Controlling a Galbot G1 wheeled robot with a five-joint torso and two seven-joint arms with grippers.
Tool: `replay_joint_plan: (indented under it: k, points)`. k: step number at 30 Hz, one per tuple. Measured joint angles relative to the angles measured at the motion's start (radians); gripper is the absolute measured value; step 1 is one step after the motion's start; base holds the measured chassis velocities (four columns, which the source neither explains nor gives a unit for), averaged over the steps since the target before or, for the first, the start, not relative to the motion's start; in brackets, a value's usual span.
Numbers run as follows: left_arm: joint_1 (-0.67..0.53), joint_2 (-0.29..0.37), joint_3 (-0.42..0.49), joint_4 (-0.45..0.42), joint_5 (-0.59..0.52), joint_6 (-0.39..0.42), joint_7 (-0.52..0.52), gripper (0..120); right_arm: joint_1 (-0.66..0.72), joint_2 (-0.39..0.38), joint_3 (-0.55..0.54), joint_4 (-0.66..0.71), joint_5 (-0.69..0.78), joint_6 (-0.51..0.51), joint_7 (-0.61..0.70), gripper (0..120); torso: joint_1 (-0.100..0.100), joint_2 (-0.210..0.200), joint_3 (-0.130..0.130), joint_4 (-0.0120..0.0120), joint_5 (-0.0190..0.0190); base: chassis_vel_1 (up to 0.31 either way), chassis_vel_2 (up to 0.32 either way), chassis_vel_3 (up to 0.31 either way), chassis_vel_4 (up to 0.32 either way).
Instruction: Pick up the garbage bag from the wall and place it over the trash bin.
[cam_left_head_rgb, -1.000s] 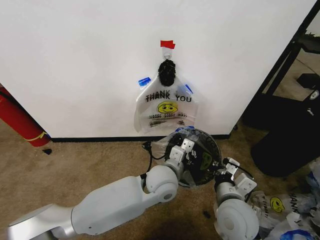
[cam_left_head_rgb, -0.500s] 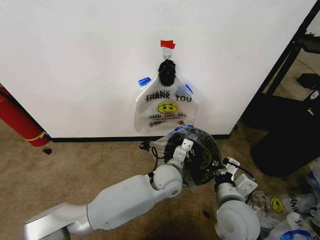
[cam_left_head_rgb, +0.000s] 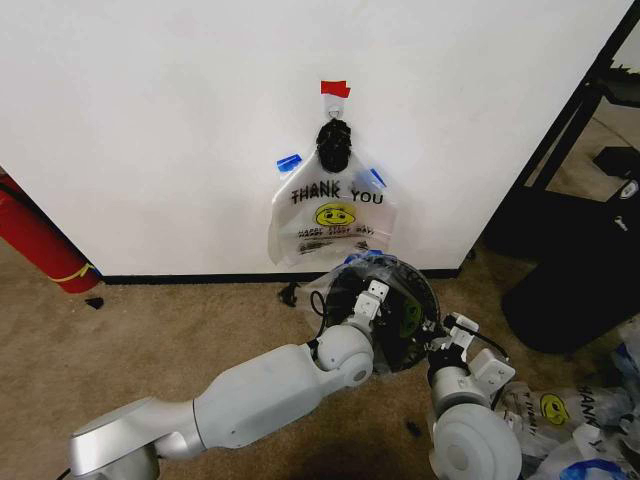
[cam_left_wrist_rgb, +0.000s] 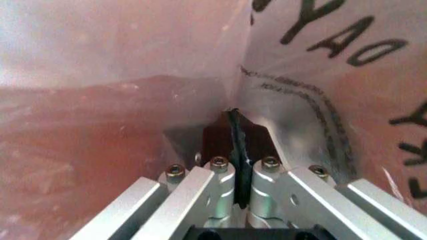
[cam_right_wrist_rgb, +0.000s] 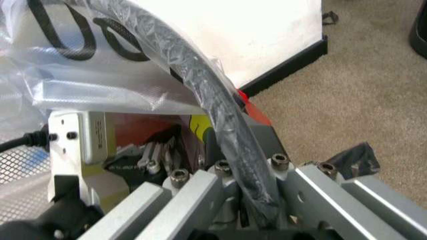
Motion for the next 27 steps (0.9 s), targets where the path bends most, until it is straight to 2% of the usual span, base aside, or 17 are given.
replay_joint_plan:
  k: [20,27]
  points:
    - [-0.047,-0.022,0.071,0.035,-0.029,0.037,0.016,0,-0.011,0.001,-0.023,-0.001,-0.049,0.006,-0.035,0,0.0,0.0,0.0,-0.0001,0.0,0.0,0.0,0.0,0.0]
    - [-0.055,-0.003,0.072,0.0,-0.064,0.064,0.011,0,-0.006,0.001,-0.026,-0.022,-0.054,0.011,-0.039,0,0.0,0.0,0.0,0.0,0.0,0.0,0.0,0.0,0.0]
